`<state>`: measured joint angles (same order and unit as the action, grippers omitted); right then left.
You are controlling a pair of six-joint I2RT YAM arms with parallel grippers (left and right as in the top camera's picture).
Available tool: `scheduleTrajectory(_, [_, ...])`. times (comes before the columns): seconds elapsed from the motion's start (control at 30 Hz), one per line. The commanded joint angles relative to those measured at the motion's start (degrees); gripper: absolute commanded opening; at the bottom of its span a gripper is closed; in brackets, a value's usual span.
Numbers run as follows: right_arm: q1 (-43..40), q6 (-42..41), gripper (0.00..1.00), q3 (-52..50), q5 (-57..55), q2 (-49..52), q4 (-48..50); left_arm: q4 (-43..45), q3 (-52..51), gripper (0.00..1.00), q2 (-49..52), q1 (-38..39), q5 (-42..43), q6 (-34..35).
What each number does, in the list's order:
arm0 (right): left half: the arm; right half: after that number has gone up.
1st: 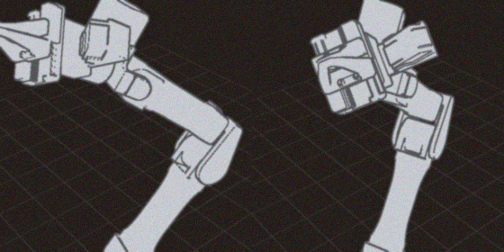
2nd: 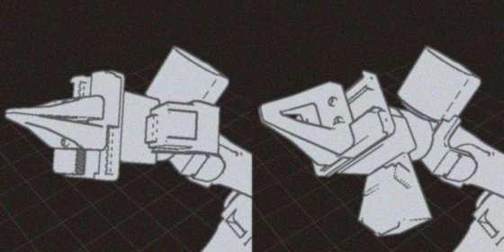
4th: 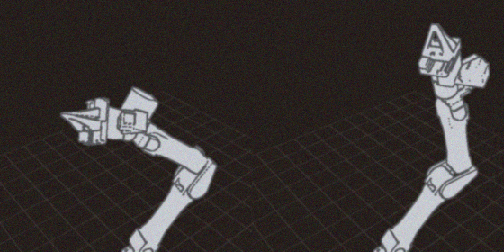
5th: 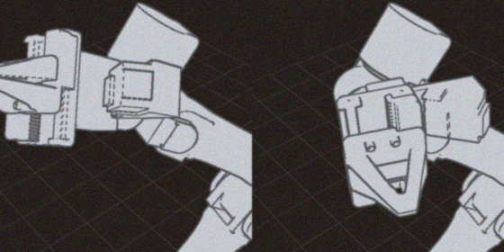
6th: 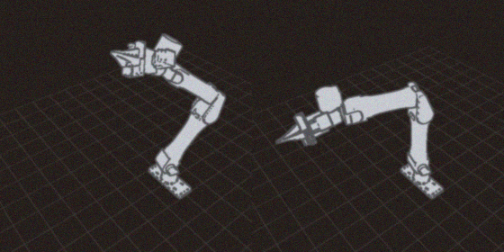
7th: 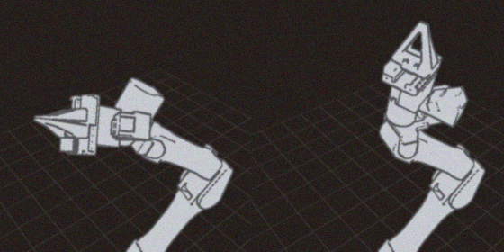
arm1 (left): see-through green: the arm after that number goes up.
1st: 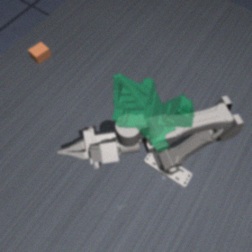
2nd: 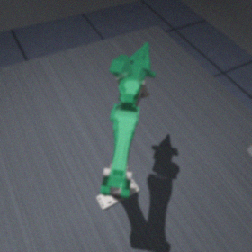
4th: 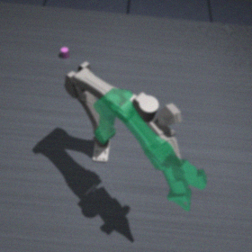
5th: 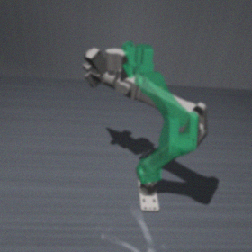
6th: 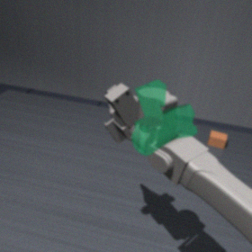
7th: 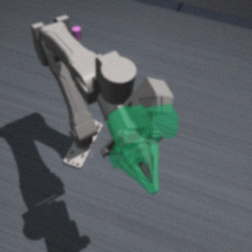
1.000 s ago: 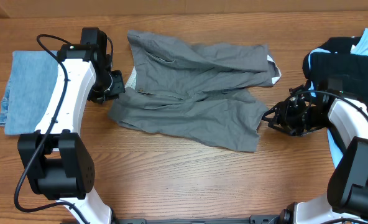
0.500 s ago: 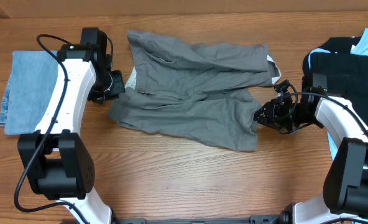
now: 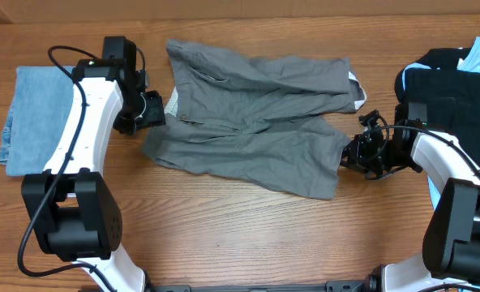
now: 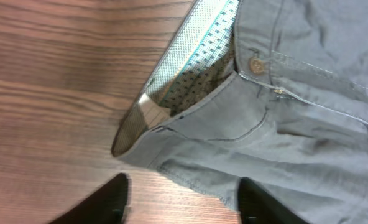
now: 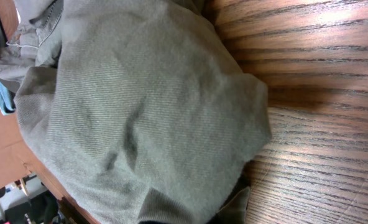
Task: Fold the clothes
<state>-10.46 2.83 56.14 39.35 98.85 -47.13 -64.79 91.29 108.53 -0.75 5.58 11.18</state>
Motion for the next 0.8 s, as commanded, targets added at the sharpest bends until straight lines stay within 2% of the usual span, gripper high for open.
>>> scheduleTrajectory(0.0, [-0.2,0.2,0.04,-0.3,-0.3,-0.8,0.2,1.2,-2.7,0.65,0.0,-2.8,5.2,-6.4])
scheduleTrajectory(0.17, [-0.2,0.2,0.04,-0.3,-0.3,-0.8,0.2,6.0,-6.4,0.71,0.0,-5.4,8.5,-12.8])
scheduleTrajectory(0.27, [-0.2,0.2,0.04,-0.3,-0.3,-0.8,0.2,8.9,-8.6,0.72,0.0,-6.1,8.9,-13.5])
scheduleTrajectory(0.43, [-0.2,0.2,0.04,-0.3,-0.3,-0.8,0.2,16.7,-15.5,0.48,0.0,-6.1,9.7,-14.0])
scheduleTrajectory(0.53, [-0.2,0.2,0.04,-0.3,-0.3,-0.8,0.2,19.3,-17.0,0.06,0.0,-6.1,10.8,-14.0])
scheduleTrajectory(0.57, [-0.2,0.2,0.04,-0.3,-0.3,-0.8,0.2,19.5,-17.0,0.04,0.0,-6.1,11.7,-14.0])
scheduleTrajectory(0.77, [-0.2,0.2,0.04,-0.3,-0.6,-0.8,0.2,18.5,-16.0,0.04,-0.1,-6.1,12.3,-14.9])
